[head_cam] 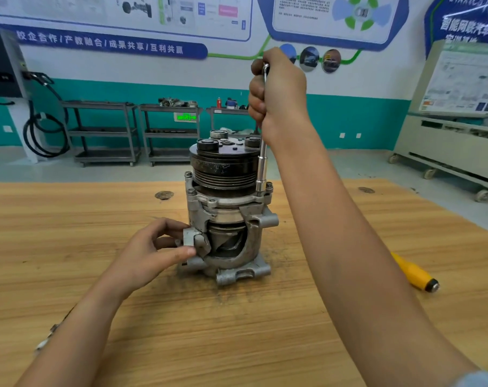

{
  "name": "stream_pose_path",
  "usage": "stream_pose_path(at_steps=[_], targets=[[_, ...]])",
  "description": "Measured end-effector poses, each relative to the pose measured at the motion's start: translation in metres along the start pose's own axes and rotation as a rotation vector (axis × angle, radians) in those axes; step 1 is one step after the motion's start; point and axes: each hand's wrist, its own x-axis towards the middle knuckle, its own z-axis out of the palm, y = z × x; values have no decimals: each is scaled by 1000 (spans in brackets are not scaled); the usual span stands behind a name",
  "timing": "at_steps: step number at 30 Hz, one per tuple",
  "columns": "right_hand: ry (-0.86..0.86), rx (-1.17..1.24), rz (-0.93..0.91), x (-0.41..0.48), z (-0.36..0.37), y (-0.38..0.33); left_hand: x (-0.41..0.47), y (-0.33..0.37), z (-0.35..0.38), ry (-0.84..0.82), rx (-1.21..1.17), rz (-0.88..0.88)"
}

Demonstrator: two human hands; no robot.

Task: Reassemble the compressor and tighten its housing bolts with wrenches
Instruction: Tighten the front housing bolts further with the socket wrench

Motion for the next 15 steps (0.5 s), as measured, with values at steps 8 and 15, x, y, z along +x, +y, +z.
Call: stream_pose_path(at_steps=[8,15], targets=[[-699,474,521,14,-10,3,1,-2,-1,-13,-35,-10],[-319,180,306,3,-10,-6,0,-3,1,-1,4,10]])
